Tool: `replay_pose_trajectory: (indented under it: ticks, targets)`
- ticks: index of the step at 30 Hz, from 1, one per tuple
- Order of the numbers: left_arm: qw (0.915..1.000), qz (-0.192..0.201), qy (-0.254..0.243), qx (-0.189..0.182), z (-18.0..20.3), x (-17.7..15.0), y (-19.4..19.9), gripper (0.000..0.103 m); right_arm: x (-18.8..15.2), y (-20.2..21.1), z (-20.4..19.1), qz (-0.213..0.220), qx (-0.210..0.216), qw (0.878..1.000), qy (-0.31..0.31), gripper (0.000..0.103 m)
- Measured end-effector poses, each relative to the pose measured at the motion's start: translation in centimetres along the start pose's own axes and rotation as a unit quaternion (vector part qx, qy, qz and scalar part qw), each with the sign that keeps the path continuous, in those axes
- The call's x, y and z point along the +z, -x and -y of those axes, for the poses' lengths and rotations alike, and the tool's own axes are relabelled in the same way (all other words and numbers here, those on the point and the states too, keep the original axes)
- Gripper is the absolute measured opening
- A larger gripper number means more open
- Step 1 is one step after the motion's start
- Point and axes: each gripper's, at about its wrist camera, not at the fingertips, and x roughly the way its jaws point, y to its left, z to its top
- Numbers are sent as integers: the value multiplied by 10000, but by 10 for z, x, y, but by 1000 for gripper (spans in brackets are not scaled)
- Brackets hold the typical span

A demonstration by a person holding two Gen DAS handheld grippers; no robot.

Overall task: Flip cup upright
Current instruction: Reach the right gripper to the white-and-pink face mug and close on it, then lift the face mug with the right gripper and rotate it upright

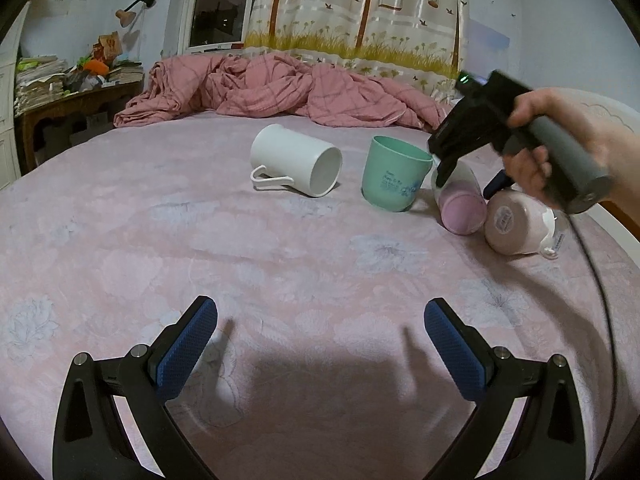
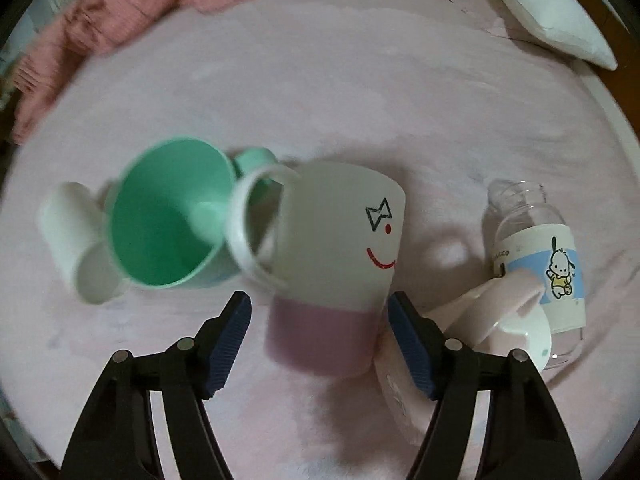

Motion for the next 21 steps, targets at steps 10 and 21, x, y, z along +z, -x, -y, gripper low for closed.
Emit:
replay_pose_trajectory:
  ticks: [10,21]
  targets:
    - [10000,48,-57,22,2,0,1,103,-26,-11,16,533,-901,9945,110,73]
    - [9999,117,-79,67,0,1,2,103,-56,61,32,1036,-194,9929,545,72]
